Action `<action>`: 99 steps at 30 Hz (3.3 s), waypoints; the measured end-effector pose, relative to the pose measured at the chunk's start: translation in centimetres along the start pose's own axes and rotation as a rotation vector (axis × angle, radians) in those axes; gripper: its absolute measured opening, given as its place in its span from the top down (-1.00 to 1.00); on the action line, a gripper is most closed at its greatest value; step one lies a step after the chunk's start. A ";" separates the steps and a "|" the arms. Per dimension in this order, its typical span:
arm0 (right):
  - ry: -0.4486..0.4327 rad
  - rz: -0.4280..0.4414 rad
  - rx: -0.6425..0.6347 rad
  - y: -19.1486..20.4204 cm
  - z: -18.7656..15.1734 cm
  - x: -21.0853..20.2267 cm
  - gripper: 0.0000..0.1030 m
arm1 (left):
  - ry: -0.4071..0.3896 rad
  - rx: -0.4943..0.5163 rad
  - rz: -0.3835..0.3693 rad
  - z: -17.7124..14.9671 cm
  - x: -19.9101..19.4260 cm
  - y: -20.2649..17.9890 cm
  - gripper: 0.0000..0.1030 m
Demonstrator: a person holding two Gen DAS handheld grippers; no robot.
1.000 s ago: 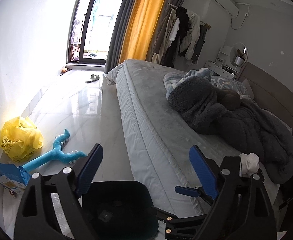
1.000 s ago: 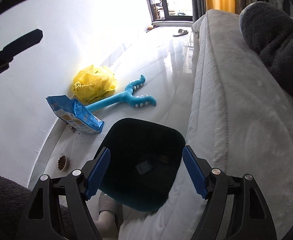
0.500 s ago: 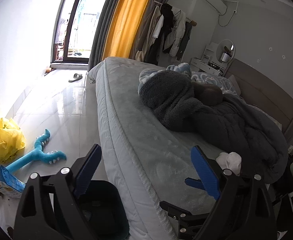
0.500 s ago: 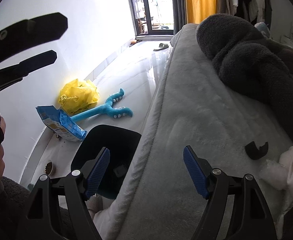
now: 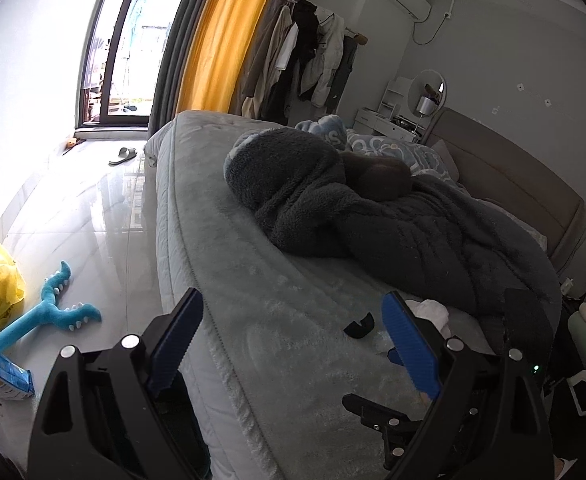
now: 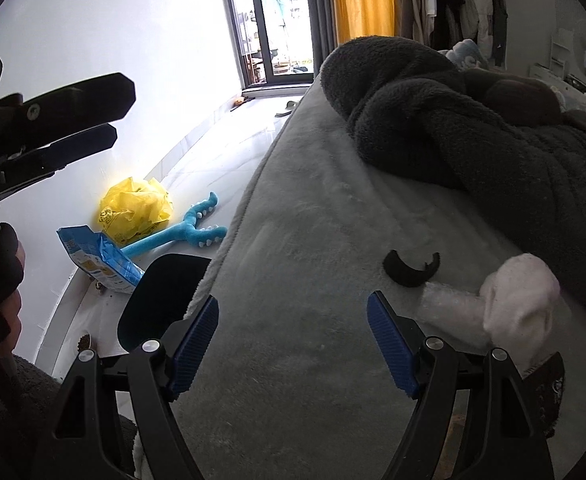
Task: Collect trash
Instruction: 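Move both open grippers back toward the items on the bed, then grasp the black 'Face' tissue pack with the right gripper, then close the left gripper on the white sock and lift it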
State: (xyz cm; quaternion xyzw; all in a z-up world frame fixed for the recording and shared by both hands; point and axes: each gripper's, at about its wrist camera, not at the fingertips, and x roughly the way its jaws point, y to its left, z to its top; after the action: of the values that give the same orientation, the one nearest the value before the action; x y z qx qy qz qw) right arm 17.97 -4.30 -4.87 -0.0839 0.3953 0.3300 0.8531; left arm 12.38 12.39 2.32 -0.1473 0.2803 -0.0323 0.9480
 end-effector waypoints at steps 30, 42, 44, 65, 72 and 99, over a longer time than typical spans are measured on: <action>-0.016 -0.149 0.144 -11.8 -5.1 -6.1 -0.80 | 0.078 0.055 -0.117 -2.2 6.8 -9.8 -0.79; 0.053 -0.135 0.184 -13.2 -5.8 -4.5 -0.80 | 0.141 0.065 -0.145 -2.7 10.1 -12.1 -0.79; 0.060 -0.128 0.183 -13.2 -5.8 -4.3 -0.80 | 0.155 0.061 -0.148 -2.9 10.7 -12.3 -0.79; 0.050 -0.095 0.225 -15.8 -7.0 -4.7 -0.58 | 0.228 0.086 -0.185 -4.1 14.8 -15.0 -0.65; -0.011 -0.111 0.269 -17.6 -7.6 -6.3 -0.58 | 0.253 0.074 -0.188 -4.5 16.2 -15.4 -0.55; -0.087 -0.153 0.281 -16.4 -7.4 -9.0 -0.58 | 0.156 0.229 -0.189 -5.5 11.3 -16.4 0.21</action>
State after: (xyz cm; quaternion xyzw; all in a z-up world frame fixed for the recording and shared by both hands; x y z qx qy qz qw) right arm 19.50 -24.36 -5.18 0.0206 0.3928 0.2091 0.8953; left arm 19.25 -6.34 -3.11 -0.0610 0.3324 -0.1646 0.9267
